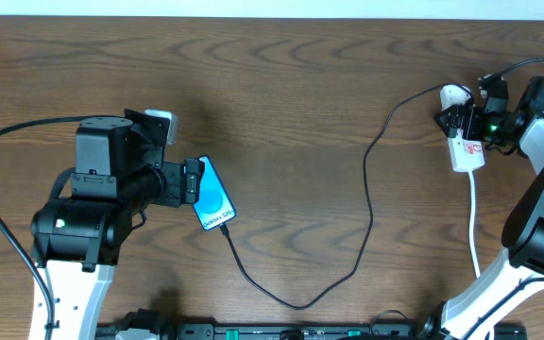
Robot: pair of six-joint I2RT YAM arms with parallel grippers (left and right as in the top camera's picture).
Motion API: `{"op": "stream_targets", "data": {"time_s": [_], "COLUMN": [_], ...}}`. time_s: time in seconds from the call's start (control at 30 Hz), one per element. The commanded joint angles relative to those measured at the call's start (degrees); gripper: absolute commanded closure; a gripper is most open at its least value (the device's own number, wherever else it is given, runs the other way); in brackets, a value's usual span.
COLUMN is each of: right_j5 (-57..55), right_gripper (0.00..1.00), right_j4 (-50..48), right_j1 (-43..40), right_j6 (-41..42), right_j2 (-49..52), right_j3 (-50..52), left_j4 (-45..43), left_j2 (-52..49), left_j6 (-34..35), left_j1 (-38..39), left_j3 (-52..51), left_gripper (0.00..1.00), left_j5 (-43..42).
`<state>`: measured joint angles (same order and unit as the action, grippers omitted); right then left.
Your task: Plug charger to phone and switch on socket
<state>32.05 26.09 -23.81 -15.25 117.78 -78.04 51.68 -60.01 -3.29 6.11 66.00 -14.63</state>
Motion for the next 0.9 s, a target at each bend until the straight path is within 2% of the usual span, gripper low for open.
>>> {"op": "stream_targets", "data": {"time_s": [0.0, 0.2, 0.37, 0.87], "right_j5": [6.9, 2.5, 1.9, -1.3], "right_gripper": [0.01, 0.01, 0.01, 0.01], "right_j4": [9.3, 16.0, 18.0, 20.9], "right_j1": [4.1, 3.1, 3.1, 1.9], "right_j6": [4.0, 1.4, 1.4, 1.4], "right_j2": [5.4, 5.4, 5.4, 5.4], "right_j3": [2.7, -4.6, -8.4, -10.9], "left_j4": [0.2, 0.2, 0.2, 0.2], "left_j2": [-0.2, -0.2, -0.2, -0.2], "left_j6": [-1.0, -1.0, -1.0, -1.0], "left_j1": [0.1, 0.1, 0.1, 0.1], "left_j3": [0.6, 0.6, 0.6, 0.6], "left_gripper": [0.12, 0.12, 0.12, 0.12], "left_j5": [0.8, 0.8, 0.8, 0.8]}}
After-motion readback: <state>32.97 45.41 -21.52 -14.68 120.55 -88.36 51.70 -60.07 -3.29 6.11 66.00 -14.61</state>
